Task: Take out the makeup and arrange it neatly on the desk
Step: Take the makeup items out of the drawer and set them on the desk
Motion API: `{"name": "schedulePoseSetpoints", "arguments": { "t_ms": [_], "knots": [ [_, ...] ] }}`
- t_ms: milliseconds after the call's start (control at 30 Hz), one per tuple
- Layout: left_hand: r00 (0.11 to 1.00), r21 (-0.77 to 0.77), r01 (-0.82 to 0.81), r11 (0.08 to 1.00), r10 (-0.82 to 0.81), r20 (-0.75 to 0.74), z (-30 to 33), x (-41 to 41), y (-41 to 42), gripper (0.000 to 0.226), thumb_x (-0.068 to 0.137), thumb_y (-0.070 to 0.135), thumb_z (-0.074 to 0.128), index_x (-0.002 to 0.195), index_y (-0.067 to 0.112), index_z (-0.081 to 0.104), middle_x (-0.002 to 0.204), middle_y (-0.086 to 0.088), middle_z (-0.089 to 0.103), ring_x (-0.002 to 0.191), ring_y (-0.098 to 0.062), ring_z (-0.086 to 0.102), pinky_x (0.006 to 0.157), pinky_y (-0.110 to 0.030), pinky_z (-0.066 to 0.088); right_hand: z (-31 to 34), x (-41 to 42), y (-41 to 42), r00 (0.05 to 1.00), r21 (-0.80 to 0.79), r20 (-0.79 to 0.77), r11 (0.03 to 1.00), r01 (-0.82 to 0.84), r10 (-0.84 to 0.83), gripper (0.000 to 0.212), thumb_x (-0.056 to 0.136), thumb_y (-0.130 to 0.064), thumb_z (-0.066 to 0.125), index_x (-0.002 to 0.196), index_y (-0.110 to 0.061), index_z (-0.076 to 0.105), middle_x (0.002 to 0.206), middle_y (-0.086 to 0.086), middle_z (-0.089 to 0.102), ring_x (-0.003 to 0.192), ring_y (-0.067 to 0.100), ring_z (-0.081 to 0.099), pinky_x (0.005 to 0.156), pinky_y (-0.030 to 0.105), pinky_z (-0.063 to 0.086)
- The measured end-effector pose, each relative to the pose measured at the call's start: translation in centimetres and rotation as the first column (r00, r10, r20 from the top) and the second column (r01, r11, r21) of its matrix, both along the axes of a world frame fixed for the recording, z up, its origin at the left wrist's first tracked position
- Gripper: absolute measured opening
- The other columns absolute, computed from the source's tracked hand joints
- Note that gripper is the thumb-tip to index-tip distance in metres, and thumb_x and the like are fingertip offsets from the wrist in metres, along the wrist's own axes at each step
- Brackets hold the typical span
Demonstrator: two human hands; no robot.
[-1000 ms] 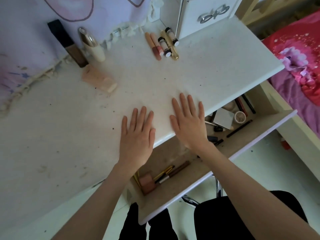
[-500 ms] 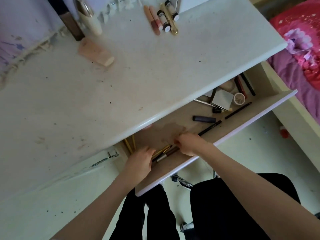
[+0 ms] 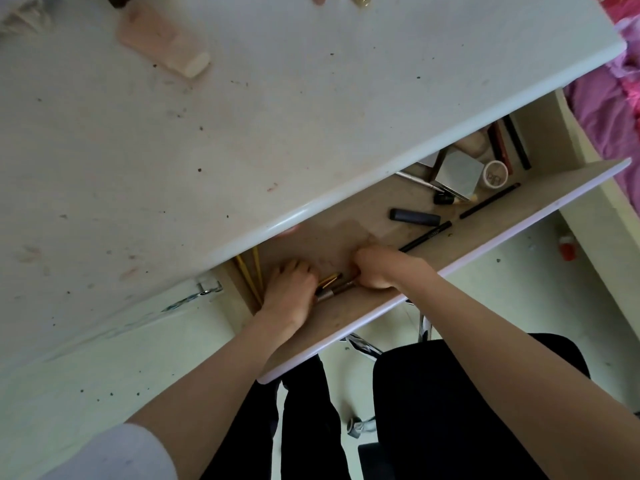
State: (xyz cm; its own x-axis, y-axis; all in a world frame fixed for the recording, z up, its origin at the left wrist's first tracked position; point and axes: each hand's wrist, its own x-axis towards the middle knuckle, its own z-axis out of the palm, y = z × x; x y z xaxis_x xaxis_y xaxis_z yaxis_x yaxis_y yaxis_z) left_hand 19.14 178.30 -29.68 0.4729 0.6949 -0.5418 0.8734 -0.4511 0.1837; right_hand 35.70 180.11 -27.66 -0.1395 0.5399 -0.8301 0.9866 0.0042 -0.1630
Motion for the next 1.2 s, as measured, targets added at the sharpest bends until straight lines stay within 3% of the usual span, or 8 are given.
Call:
{"name": "schedulePoseSetpoints", "arguments": {
  "t_ms": [167,367,433,500,667,867,1067,1200],
  "knots": [
    [1.0,0.058,-0.002,0.998,0.002,0.0,-0.4,-0.6,-0.7,0.024,0.094,0.028,0.042,0.113,0.014,0.048,0.117,-0.006,0.051,0.113,-0.025,0.044,0.093,-0.036,0.033,1.2,1.5,0.1,0.996,-0.018,-0.005,0.996,0.092,-0.092,0.028,0.091,-0.004,0.042,0.117,-0.003,0.052,0.115,0.016,0.058,0.099,0.031,0.057,0.07,0.028,0.04],
    [0.998,0.067,-0.052,0.996,0.055,-0.041,-0.6,0.7,-0.8,0.023,0.094,0.018,0.039,0.109,0.009,0.054,0.112,-0.01,0.055,0.108,-0.026,0.048,0.092,-0.033,0.034,2.6,3.2,-0.4,0.937,0.055,-0.127,0.941,0.335,-0.326,0.035,0.087,-0.002,0.04,0.121,-0.014,0.044,0.106,0.014,0.058,0.083,0.025,0.05,0.062,0.029,0.037],
    [0.996,0.067,-0.07,0.995,0.073,-0.056,-0.7,0.7,-0.8,0.024,0.094,0.018,0.04,0.11,0.007,0.055,0.112,-0.011,0.055,0.107,-0.026,0.049,0.091,-0.033,0.035,2.4,3.0,-0.8,0.943,0.064,-0.102,0.944,0.323,-0.316,0.039,0.087,-0.007,0.042,0.125,-0.019,0.043,0.108,0.012,0.059,0.09,0.028,0.054,0.07,0.03,0.04],
    [0.992,0.067,-0.107,0.992,0.111,-0.056,-0.7,0.8,-0.7,0.024,0.094,0.019,0.039,0.109,0.007,0.054,0.112,-0.011,0.056,0.106,-0.026,0.05,0.09,-0.033,0.036,2.1,2.6,-1.1,0.948,0.121,-0.066,0.941,0.316,-0.31,0.021,0.092,-0.021,0.044,0.113,-0.021,0.047,0.106,0.009,0.061,0.095,0.03,0.057,0.079,0.036,0.041],
    [0.931,0.071,-0.358,0.931,0.351,0.101,0.0,0.0,-0.3,0.027,0.093,0.028,0.047,0.107,0.006,0.054,0.11,-0.013,0.054,0.106,-0.028,0.049,0.092,-0.035,0.038,1.9,1.7,-1.2,0.941,0.27,-0.008,0.905,0.327,-0.338,0.022,0.096,-0.031,0.041,0.108,-0.015,0.051,0.106,0.012,0.064,0.098,0.032,0.059,0.087,0.039,0.039],
    [0.778,0.191,-0.628,0.754,0.6,0.189,1.5,-0.5,-0.6,0.037,0.087,0.01,0.05,0.119,-0.008,0.047,0.126,-0.031,0.04,0.115,-0.045,0.038,0.101,-0.049,0.027,2.2,0.4,-1.1,0.934,0.287,-0.025,0.892,0.348,-0.357,0.022,0.096,-0.029,0.043,0.107,-0.012,0.049,0.104,0.014,0.065,0.098,0.033,0.06,0.094,0.042,0.035],
    [0.724,0.097,-0.689,0.718,0.681,0.11,1.3,0.5,0.3,0.056,0.089,0.012,0.05,0.136,-0.007,0.026,0.14,-0.033,0.021,0.131,-0.047,0.019,0.112,-0.047,0.011,2.3,-0.7,-1.1,0.934,0.263,-0.041,0.898,0.352,-0.355,0.023,0.095,-0.029,0.042,0.104,-0.011,0.054,0.105,0.015,0.064,0.099,0.034,0.059,0.09,0.041,0.037],
    [0.709,0.118,-0.702,0.702,0.705,0.028,0.9,0.4,0.8,0.07,0.089,0.015,0.05,0.14,-0.009,0.007,0.143,-0.034,0.015,0.131,-0.047,0.019,0.111,-0.047,0.011,2.1,-0.5,-0.9,0.93,0.251,-0.067,0.896,0.366,-0.361,0.024,0.097,-0.025,0.039,0.107,-0.011,0.056,0.103,0.015,0.063,0.095,0.034,0.06,0.084,0.039,0.04]
  ]
}}
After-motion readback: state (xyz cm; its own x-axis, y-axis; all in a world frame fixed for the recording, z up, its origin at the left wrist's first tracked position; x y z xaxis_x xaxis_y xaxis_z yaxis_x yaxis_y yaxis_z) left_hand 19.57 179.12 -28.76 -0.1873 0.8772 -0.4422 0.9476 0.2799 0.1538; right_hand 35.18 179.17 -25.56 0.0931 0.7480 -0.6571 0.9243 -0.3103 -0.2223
